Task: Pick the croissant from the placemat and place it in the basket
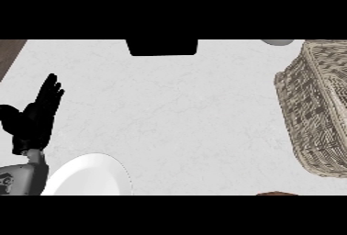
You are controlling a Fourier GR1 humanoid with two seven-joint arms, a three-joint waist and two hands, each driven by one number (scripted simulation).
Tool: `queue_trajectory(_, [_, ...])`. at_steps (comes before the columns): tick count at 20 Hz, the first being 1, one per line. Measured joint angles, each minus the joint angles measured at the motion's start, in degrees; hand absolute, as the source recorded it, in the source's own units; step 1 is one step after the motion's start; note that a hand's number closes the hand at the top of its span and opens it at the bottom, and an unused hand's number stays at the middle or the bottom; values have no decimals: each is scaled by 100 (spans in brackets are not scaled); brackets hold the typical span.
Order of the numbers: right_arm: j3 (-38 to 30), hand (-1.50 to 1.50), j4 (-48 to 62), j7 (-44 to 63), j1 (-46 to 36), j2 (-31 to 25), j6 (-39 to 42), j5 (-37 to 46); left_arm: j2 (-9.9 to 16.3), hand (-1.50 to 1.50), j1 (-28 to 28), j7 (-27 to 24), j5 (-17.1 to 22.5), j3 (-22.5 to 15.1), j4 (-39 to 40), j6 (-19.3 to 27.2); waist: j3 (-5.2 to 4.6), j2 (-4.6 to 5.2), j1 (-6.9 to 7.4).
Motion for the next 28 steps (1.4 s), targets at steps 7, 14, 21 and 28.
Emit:
queue_trajectory(7, [-1138,150,-1346,1145,393,-113,217,-1540,-114,0,-11,-77,-84,-82,49,45,1,24,92])
queue_trajectory(14, [-2192,150,-1515,2786,-627,-227,29,-1983,-114,0,52,-76,-85,-121,-36,-56,3,36,188])
queue_trajectory(21, [-2598,150,-1352,4562,-2307,-538,-229,-2144,-85,0,-157,53,-63,-68,16,-96,5,38,222])
queue_trajectory(28, [-1936,150,-376,5519,-4039,-650,-253,-1595,-160,0,-165,-78,-119,-74,135,-105,8,39,243])
